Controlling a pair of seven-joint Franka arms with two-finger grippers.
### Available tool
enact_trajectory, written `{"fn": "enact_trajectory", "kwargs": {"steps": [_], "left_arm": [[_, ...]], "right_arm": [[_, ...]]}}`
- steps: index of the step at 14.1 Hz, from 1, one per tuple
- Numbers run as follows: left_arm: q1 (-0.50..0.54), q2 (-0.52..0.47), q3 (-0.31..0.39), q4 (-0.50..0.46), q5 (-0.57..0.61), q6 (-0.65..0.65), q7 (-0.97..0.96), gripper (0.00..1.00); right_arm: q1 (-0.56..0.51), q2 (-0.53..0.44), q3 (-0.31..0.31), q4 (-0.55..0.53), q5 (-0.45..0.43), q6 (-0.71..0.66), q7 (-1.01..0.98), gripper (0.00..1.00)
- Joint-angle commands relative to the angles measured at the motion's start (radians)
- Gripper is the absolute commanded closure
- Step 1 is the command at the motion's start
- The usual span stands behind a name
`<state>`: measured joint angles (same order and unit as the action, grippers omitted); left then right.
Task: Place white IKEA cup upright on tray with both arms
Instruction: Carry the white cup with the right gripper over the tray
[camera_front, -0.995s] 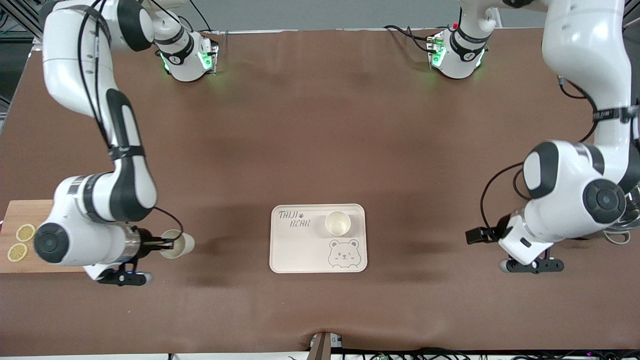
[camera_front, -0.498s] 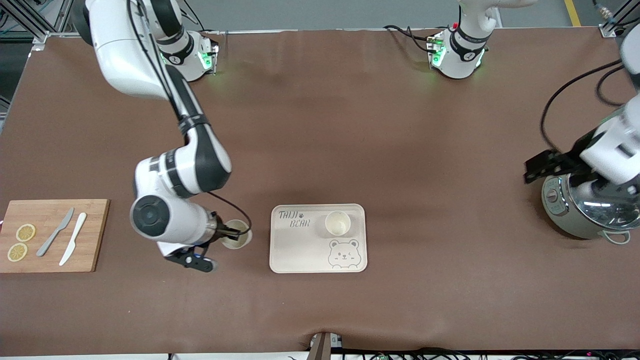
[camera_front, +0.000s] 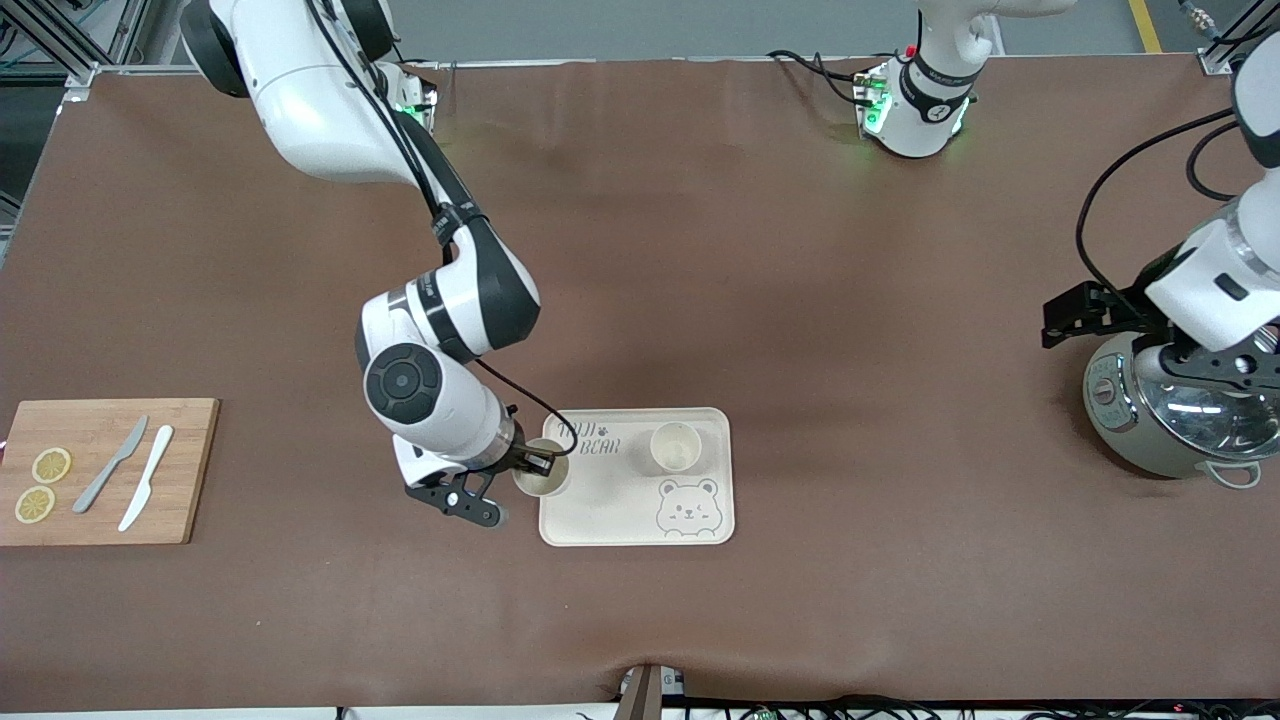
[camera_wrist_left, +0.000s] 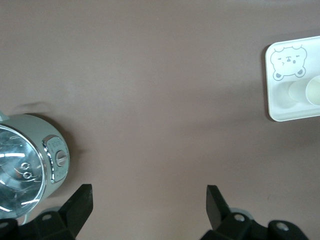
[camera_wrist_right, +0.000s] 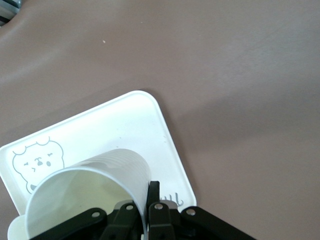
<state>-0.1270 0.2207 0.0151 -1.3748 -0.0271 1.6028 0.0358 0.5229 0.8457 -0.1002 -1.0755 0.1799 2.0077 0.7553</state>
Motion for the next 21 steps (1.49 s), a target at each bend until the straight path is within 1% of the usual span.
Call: {"fn": "enact_trajectory", "kwargs": {"steps": [1,4,7,10,13,16,18,20,21], "left_arm": [[-0.011,-0.003,0.016,-0.009,-0.002,0.002,-0.001,0.00],[-0.040,-0.026,0.046,-0.010,-0.004,0.000,0.009,0.00],[-0.040,-0.109,0.048,-0.105,-0.008,0.008,0.022,0.00],[-0.046,-0.116,0.048,-0.119,-0.011,0.006,0.039,0.00],[-0.040,-0.196,0.049,-0.205,-0.013,0.043,0.087,0.00],[-0.043,-0.190,0.049,-0.223,-0.010,0.060,0.087,0.00],[-0.025,-0.190,0.048,-0.224,-0.010,0.063,0.087,0.00],[-0.020,-0.182,0.048,-0.221,-0.013,0.097,0.085,0.00],[-0.022,-0.167,0.048,-0.219,-0.013,0.106,0.084,0.00]], "right_arm": [[0.017,0.029,-0.007,0.002,0.006,0.040,0.032,1.00],[0.037,0.070,-0.006,0.002,0.007,0.085,0.036,1.00],[0.046,0.091,-0.006,0.002,0.006,0.097,0.033,1.00],[0.058,0.118,-0.006,0.000,0.001,0.114,0.035,1.00],[0.063,0.122,-0.006,-0.038,0.003,0.166,0.036,1.00],[0.063,0.122,-0.006,-0.050,0.003,0.181,0.036,1.00],[0.063,0.122,-0.006,-0.050,0.003,0.181,0.036,1.00],[0.063,0.122,-0.006,-0.050,0.003,0.181,0.035,1.00],[0.063,0.122,-0.006,-0.050,0.000,0.181,0.029,0.98]]}}
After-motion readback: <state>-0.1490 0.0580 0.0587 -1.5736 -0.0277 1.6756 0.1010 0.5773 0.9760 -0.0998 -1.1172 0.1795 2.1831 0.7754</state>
